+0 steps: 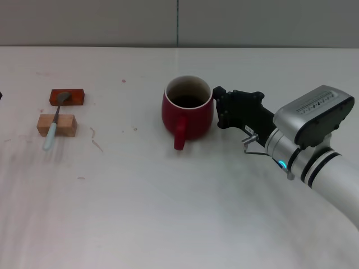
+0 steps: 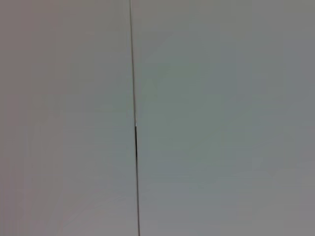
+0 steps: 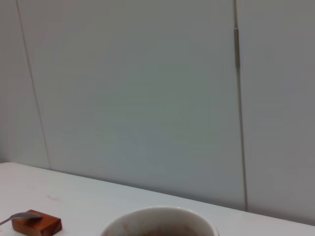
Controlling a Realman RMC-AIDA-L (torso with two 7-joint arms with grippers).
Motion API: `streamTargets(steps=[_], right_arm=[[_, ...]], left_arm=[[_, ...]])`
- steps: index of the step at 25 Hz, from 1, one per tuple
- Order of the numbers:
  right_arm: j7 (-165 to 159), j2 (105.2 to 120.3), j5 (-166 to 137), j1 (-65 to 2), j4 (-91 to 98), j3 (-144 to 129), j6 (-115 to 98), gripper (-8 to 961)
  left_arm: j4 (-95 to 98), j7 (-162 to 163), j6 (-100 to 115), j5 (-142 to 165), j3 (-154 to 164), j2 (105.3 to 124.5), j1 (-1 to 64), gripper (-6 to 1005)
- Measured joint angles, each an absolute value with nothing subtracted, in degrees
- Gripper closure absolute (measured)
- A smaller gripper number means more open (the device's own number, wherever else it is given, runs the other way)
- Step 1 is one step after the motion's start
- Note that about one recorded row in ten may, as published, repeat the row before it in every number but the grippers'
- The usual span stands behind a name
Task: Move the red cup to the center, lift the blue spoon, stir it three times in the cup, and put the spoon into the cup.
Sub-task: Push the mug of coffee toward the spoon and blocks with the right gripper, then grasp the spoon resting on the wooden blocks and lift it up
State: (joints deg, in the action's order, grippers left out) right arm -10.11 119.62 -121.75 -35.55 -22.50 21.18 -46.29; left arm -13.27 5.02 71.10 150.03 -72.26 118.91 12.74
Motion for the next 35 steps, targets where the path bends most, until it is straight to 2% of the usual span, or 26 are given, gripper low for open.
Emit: streamTargets(steps=[9, 13, 19, 20, 23, 28, 30, 35], right_arm=[[-10.11, 119.70, -125.72, -34.93, -23.24, 21.79, -47.53, 858], [-10.12, 119.56, -125.47, -32.46, -21.75, 22.60, -51.55, 853], [-10.11, 119.31, -124.97, -21.31, -15.21, 32.18, -70.02, 846], [-10.11, 119.31, -124.97, -21.31, -15.21, 32.18, -70.02, 845], [-10.35, 119.23, -122.05, -13.67, -13.90, 42.05, -79.12, 841], [-11.33, 119.05, -120.30, -7.79, -12.24, 50.42, -85.40, 835], [-12.19, 119.04, -120.17, -7.30, -11.67, 51.46, -85.76, 654], [-14.67, 119.36, -119.27, -6.79, -8.91, 53.23, -86.17, 465]], left_arm=[[-13.27, 5.00, 71.10, 150.03, -72.24, 118.91, 12.74, 187], [-13.27, 5.01, 71.12, 150.02, -72.23, 118.91, 12.53, 187], [-13.27, 5.01, 71.43, 149.94, -70.50, 118.88, 11.83, 187], [-13.27, 5.01, 71.43, 149.94, -70.50, 118.88, 11.83, 187], [-13.27, 5.01, 71.47, 149.91, -69.51, 118.90, 11.47, 187], [-13.50, 5.06, 71.84, 149.94, -66.21, 118.91, 10.84, 187], [-13.68, 5.09, 71.97, 149.89, -65.45, 118.87, 10.63, 187], [-16.32, 5.22, 72.32, 149.77, -60.83, 118.74, 8.27, 187]])
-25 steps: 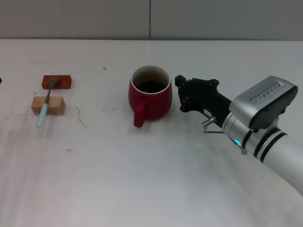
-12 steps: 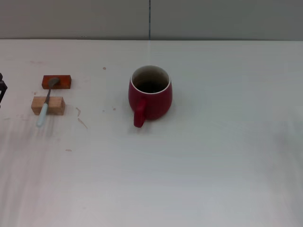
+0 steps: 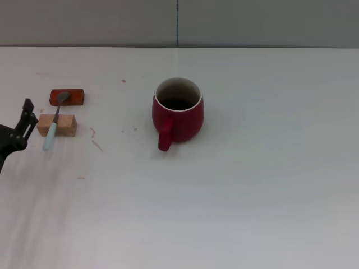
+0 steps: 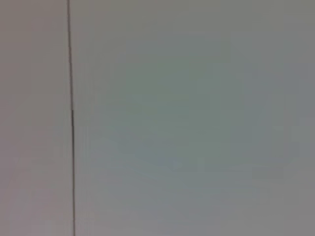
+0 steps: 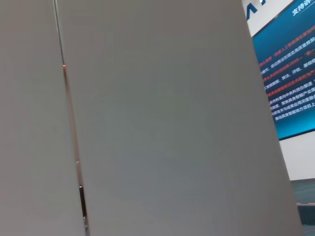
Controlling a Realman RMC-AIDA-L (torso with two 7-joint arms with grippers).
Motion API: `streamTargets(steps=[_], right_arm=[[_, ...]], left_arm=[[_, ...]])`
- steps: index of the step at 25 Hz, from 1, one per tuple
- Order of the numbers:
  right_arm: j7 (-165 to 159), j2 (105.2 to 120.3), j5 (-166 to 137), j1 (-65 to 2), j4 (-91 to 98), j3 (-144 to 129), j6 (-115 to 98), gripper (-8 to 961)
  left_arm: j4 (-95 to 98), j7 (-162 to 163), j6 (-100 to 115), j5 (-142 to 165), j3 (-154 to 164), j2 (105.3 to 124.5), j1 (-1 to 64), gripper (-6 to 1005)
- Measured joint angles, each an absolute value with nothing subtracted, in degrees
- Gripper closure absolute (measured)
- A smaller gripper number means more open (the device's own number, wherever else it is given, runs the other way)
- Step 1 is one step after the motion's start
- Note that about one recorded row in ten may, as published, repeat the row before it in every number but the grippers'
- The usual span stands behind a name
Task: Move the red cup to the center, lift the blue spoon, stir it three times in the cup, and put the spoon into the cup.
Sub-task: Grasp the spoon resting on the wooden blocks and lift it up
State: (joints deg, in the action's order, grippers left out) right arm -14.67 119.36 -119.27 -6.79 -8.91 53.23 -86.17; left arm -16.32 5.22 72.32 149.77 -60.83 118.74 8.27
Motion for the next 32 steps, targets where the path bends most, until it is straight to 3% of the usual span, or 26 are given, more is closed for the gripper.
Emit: streamTargets(steps=[6, 16, 32], right_arm=[[-14.38, 119.43, -119.14, -7.18, -8.67, 52.88, -86.39, 210], [-14.31, 119.37, -119.51, -7.70, -8.96, 52.77, -86.57, 144], [-14.57, 119.44, -119.69, -7.51, -8.97, 51.84, -86.93, 143]], left_arm=[[-19.23, 6.36, 72.06, 149.71, -52.63, 118.74, 4.99, 188], [-19.19, 6.56, 65.95, 149.57, -50.04, 118.80, 5.79, 188], [-18.71, 6.24, 62.45, 147.56, -50.45, 118.80, 7.65, 188]])
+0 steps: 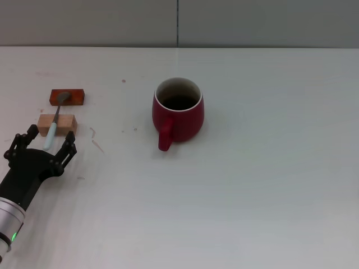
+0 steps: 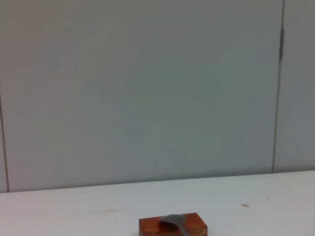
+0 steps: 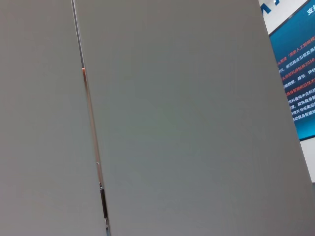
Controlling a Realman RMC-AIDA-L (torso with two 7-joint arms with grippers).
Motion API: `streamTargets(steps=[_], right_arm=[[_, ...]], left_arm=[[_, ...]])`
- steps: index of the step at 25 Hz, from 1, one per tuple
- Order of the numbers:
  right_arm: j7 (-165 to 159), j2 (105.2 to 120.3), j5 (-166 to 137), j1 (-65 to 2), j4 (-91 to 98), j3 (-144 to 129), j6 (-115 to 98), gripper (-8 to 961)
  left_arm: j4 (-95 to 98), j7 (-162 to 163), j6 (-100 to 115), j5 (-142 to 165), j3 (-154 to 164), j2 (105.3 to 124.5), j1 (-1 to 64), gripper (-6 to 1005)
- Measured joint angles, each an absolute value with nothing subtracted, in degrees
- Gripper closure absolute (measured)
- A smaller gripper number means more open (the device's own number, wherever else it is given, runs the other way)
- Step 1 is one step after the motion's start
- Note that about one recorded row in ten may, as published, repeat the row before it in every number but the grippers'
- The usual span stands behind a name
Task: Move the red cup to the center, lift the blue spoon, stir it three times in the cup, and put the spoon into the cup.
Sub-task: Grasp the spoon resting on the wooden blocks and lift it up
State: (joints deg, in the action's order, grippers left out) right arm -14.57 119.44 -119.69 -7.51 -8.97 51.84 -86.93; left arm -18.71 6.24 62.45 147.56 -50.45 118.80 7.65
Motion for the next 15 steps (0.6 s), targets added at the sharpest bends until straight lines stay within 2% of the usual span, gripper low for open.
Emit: streamTargets(steps=[15], right_arm=[[-14.31, 119.38, -119.71, -7.38, -8.96, 51.35, -87.08, 144]], left_arm=[[-19.08, 5.99, 60.62, 147.05, -50.36, 118.83, 7.74, 189]])
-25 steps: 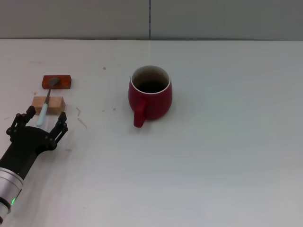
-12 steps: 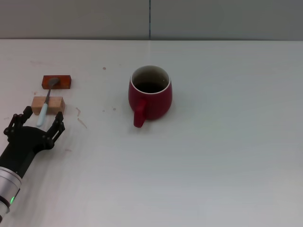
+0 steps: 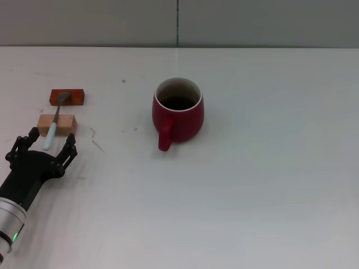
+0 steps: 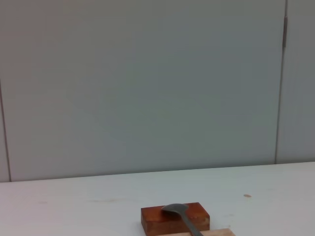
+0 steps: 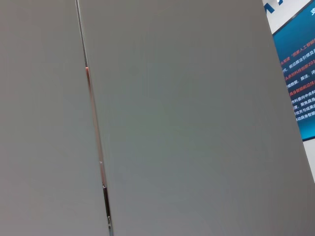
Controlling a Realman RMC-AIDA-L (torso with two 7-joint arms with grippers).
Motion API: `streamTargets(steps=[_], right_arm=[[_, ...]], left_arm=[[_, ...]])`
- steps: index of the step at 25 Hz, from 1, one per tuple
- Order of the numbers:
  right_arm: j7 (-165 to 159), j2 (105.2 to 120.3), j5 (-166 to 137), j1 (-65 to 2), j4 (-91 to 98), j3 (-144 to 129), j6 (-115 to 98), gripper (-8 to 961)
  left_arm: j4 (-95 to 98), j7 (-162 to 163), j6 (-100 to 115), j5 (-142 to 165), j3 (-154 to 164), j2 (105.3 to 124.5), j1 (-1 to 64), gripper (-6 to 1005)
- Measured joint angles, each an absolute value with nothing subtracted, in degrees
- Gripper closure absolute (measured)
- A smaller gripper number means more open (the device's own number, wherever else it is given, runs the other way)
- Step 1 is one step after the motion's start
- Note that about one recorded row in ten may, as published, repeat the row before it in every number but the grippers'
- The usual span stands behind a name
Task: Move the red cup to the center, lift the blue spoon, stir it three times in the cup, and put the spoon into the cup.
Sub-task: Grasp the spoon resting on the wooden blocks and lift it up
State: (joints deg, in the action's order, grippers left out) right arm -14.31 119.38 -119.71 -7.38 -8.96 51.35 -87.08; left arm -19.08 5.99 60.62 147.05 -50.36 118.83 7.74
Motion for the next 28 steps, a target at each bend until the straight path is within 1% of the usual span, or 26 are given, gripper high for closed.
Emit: streamTargets(steps=[7, 12, 18, 28], right_arm=[[-14.28, 119.35, -119.71, -7.38, -8.96, 51.30, -87.13, 144], [-14.26, 119.35, -119.71, -7.38, -8.96, 51.33, -87.52, 144], [-14.25, 119.35, -119.71, -7.38, -8.96, 51.33, -87.75, 144], [-14.23, 119.35, -119.70, -7.37, -8.96, 51.33, -87.75, 144]], left_arm=[[-19.24, 5.98, 60.04, 145.11, -50.00, 118.78, 7.83, 189], [-19.11, 5.97, 59.96, 145.14, -49.85, 118.74, 8.23, 310], [-19.29, 5.97, 59.77, 145.10, -49.87, 118.74, 8.35, 367], [-19.60, 5.91, 58.64, 145.10, -50.10, 118.83, 8.37, 415]])
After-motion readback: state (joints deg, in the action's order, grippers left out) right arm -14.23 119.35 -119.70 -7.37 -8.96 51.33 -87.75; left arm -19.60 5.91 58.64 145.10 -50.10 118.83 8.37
